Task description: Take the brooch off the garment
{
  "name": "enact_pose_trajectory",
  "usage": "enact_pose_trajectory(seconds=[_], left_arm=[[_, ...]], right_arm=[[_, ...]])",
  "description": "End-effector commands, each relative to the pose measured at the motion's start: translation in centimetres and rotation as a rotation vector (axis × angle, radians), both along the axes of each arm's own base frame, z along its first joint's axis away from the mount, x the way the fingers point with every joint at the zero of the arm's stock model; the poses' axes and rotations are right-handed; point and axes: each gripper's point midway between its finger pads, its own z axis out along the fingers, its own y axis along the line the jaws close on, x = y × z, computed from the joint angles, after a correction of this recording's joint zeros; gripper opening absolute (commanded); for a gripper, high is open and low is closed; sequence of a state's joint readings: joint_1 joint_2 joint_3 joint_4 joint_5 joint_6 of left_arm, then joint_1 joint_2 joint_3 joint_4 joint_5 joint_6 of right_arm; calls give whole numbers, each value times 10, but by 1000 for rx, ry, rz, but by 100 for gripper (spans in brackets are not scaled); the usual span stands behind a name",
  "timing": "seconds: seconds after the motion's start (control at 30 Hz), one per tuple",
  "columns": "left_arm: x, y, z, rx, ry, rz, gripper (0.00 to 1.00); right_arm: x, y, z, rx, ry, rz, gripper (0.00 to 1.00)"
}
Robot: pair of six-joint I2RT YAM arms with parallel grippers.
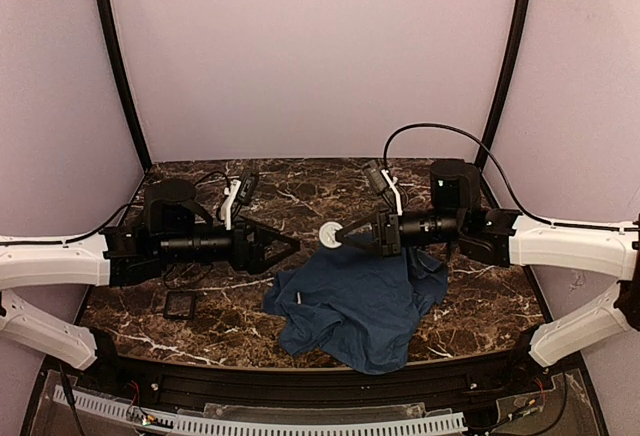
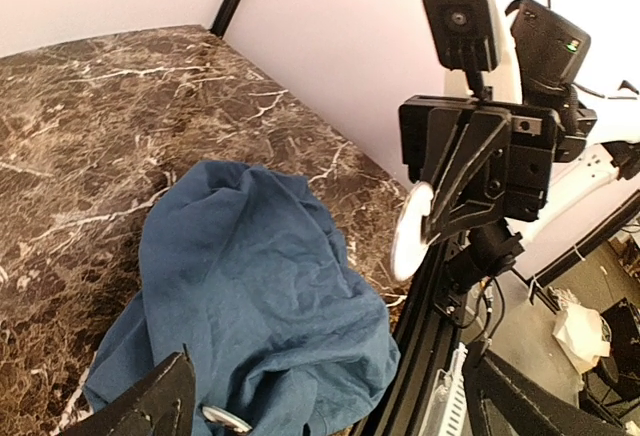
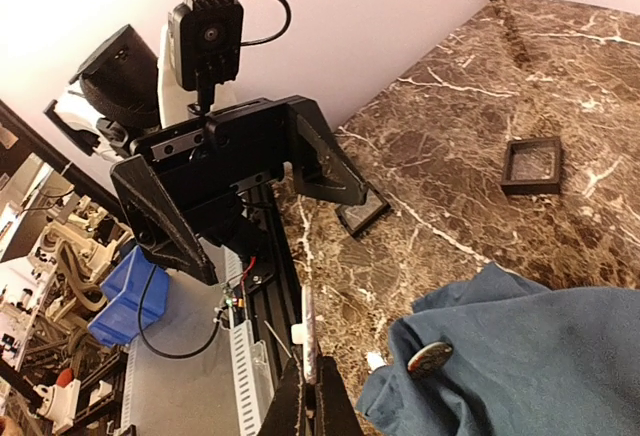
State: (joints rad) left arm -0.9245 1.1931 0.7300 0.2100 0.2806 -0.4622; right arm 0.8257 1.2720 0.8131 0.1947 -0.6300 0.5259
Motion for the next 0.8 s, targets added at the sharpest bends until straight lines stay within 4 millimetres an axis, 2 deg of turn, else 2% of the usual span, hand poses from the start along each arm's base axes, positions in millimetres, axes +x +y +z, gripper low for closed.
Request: enact_pose_trajectory(seconds=[0.0,0.13,0.27,0.4,0.53,0.77], left_arm=[[-25,-10,19,-9,2,-170,91],[-37,-17,24,-37,20,-250,82],[-45,-22,34,-100,33,-310,68],[-45,-24,35,-115,38,-316,59],[-44,-26,34,-122,44,-315,43],[-40,-28,29,-115,54,-302,35]], right_arm=[[-24,11,34,101,-28,160,0],[-34,15,41,122,-28,228,0],[-39,20,36,109,-18,258,0],[-42,23,33,103,-10,276,0],[-44,26,32,96,-12,294,0],[-47,31,29,88,-3,318,0]])
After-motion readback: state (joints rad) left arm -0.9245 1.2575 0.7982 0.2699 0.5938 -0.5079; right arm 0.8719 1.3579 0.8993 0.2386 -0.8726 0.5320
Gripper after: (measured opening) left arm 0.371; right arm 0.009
